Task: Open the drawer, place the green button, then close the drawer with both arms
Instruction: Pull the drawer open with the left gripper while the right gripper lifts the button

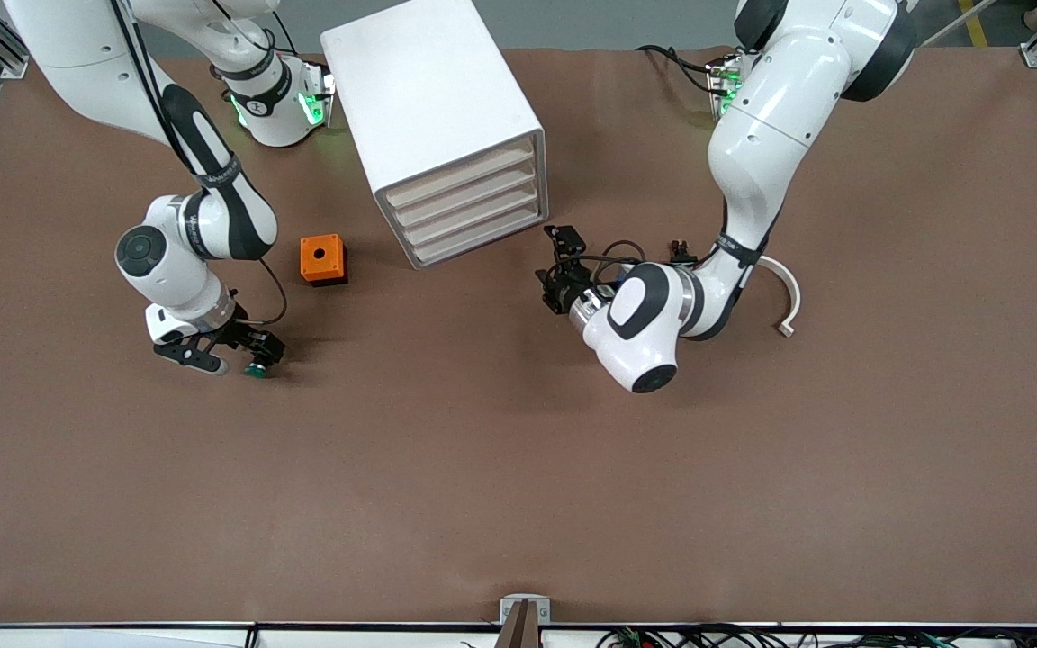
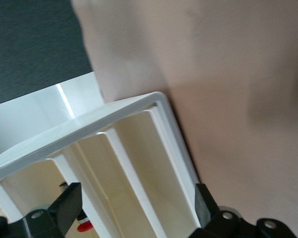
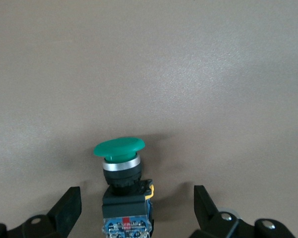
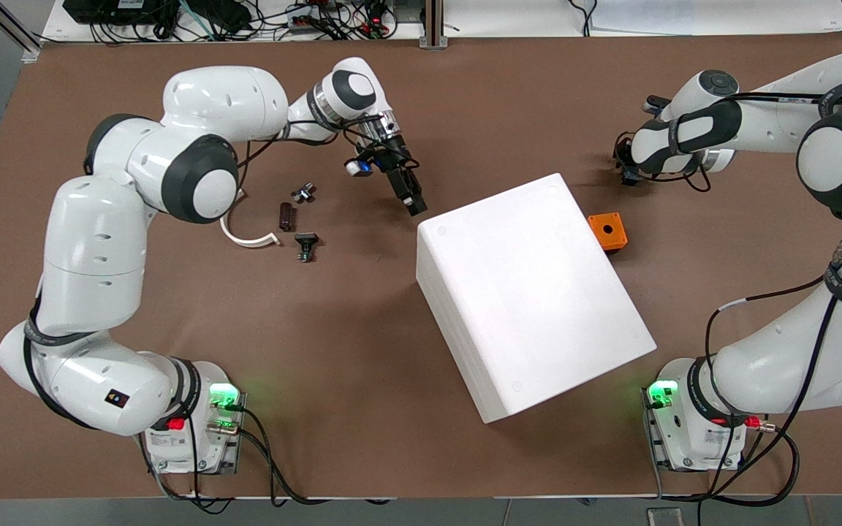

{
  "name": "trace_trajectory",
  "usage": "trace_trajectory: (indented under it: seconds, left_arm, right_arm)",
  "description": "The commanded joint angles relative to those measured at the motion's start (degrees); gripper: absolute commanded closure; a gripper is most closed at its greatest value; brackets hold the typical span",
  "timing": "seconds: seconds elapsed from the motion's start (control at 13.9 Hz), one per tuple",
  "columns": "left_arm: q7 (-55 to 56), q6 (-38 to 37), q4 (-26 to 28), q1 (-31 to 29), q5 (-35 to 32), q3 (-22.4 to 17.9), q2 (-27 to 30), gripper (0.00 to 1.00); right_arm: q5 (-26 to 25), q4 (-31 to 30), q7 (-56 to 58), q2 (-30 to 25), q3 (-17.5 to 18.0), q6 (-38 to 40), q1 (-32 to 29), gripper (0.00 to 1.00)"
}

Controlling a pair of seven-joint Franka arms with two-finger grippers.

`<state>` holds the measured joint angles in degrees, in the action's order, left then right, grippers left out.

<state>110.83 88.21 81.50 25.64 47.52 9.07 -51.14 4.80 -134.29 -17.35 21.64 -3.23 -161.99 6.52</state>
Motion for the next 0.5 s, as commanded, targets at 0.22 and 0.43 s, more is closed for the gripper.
trace_trajectory:
  seconds: [0.22,0.43]
  left_arm:
    - [7.3,-3.1,-1.8,1.5,3.3,1.1,-4.7,0.0]
    - [8.8,-4.0,-1.8,2.7,4.2,1.1,-6.1,0.0]
  right_arm:
    - [0.7,-0.9,-1.5,-0.4,-0.2,-0.4,0.6,0.18]
    - [0.7,-0.9,-2.2,-0.5,-0.1,-0.3,0.8,0.6]
